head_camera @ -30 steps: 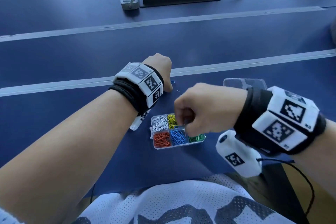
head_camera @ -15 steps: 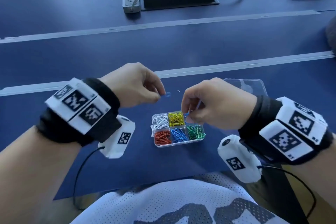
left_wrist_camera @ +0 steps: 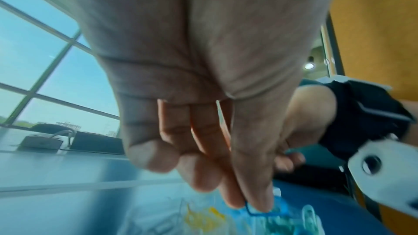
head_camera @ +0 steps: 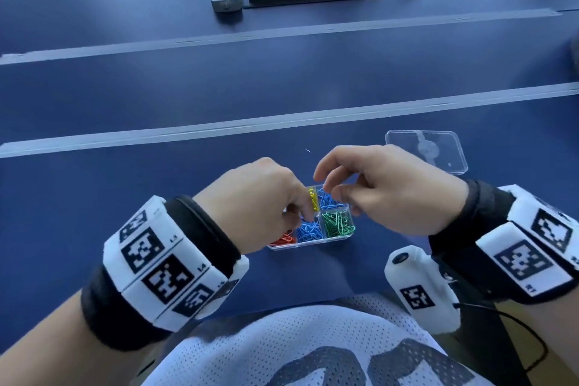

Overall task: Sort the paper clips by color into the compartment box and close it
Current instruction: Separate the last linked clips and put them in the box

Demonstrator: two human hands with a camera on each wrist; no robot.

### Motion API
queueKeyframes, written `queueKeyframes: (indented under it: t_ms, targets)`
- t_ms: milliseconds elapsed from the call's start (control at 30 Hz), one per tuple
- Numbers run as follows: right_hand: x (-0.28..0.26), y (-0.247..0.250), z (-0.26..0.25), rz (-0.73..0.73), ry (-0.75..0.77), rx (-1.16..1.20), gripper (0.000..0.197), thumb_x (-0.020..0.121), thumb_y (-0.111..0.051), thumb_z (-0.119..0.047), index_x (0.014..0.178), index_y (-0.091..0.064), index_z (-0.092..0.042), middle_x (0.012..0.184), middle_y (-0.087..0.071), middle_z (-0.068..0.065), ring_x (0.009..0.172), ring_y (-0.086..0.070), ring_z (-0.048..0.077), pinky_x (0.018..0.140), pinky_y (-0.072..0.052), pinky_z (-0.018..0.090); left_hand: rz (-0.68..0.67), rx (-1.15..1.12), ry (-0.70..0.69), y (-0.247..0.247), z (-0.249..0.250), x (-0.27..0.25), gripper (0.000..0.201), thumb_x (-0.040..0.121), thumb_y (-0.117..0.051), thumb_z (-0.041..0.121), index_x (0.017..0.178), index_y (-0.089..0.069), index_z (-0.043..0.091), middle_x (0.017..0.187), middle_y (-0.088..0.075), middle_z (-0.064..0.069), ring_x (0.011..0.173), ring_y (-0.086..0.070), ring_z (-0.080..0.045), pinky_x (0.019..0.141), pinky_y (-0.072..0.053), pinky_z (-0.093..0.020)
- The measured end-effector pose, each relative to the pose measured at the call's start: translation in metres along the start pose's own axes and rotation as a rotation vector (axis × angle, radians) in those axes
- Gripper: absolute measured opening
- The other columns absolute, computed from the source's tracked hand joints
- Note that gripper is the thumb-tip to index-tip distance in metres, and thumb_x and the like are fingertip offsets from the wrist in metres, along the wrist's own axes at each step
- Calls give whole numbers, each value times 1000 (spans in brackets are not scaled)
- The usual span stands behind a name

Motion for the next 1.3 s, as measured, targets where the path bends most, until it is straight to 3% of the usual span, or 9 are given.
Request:
queueKeyframes:
  t_ms: [200,367,500,600,667,933,1100,1233,1300]
  targets:
    - [-8,0,5,10,5,-29,12,89,-61,-22,93,-63,-33,84,-68,-11,59,-52,-12,56,-38,7,12,42,-21,-5,5,4,11,82,-61,31,90,-65,36,75,-55,14,75,-46,-7,76,-51,-34]
    - [-13,3,11,66,27,-137,13,84,-63,-16,85,-72,-26,56,-55,-20,61,-53,-9,61,-38,5,-23,106,-18,-12,9,1,15,85,-56,38,93,-68,36,81,-49,14,80,-45,-7,75,-51,-31]
    - [-12,-11,10,-57,23,-261,10,78,-68,-27,88,-70,-29,73,-59,-12,68,-52,4,74,-47,23,4,100,9,-17,10,4,17,86,-54,42,91,-67,33,81,-44,13,80,-39,-5,74,-47,-27]
    - [-10,-17,10,-55,16,-232,12,77,-69,-26,87,-64,-30,70,-57,-10,67,-50,5,73,-48,31,18,89,20,-17,8,6,4,84,-55,38,82,-57,36,80,-45,14,81,-39,-6,75,-47,-29]
    - [-10,-15,11,-44,11,-192,16,78,-69,-24,89,-59,-30,68,-57,-9,62,-49,3,68,-46,29,26,72,23,-17,8,6,6,84,-56,37,83,-50,36,82,-46,15,81,-39,-6,73,-43,-27]
    - [-8,-20,15,-24,52,-222,17,88,-60,-24,93,-72,-35,70,-42,-12,64,-41,-1,70,-37,23,43,71,-6,-18,8,4,14,86,-55,36,94,-67,39,76,-42,15,77,-38,-4,67,-36,-22]
    - [-11,-14,15,0,105,-174,15,86,-64,-23,89,-74,-33,75,-49,-9,62,-47,1,63,-33,8,27,33,10,-16,-1,1,15,84,-60,39,98,-66,42,81,-46,16,75,-41,-5,73,-45,-27]
    - [-11,-22,15,-30,142,-224,12,85,-65,-26,87,-75,-34,79,-48,-5,65,-46,4,67,-40,20,65,-24,11,-15,-1,-3,13,82,-62,42,94,-65,38,80,-49,16,71,-46,-4,76,-49,-33]
    - [-11,-20,16,-20,157,-220,10,84,-67,-25,85,-74,-31,78,-49,-7,63,-46,3,65,-37,14,128,-89,23,-9,-5,-8,15,79,-64,45,92,-64,37,80,-50,17,73,-48,1,75,-49,-33]
Point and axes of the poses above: each hand's wrist, its own x-axis towards the middle knuckle, its own y-axis out of the back of the hand, z = x × y, the point moved 4 cm from there along x, towards the middle knuckle
